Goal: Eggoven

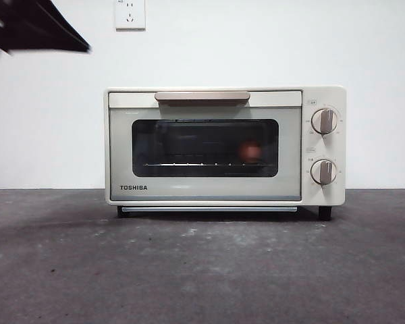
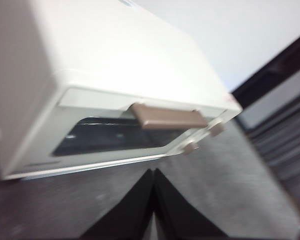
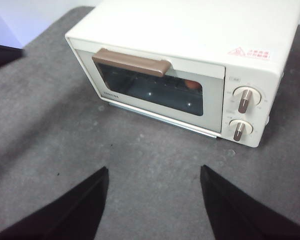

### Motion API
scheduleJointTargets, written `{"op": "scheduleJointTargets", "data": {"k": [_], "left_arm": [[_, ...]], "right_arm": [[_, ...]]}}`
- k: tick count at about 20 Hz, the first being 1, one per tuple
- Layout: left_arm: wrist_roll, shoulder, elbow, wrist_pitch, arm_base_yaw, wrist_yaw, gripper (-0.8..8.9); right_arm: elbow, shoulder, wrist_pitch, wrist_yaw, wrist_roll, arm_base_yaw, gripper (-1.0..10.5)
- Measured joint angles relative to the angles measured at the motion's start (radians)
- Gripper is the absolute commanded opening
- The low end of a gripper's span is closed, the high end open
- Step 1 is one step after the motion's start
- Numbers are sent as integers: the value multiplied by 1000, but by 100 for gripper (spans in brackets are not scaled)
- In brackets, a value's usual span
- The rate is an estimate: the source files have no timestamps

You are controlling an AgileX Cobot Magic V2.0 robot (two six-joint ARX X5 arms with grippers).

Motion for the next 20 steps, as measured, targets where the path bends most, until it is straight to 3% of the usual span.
{"op": "scheduleJointTargets", "data": {"k": [4,9,16,20], "left_arm": [[113,-178,0,-205,-17,-137,7],[177,-353,0,-356,-22,-203,7],[204,-464,0,-463,-22,-225,7],[211,-469,0,-495,-22,-226,7]], "right_arm": [[0,39,0,-1,0,0,283],[-2,82,3,-25,0,0,231],[-39,91,11,-35,0,0,0],[-53,91,13,-53,0,0,5]]}}
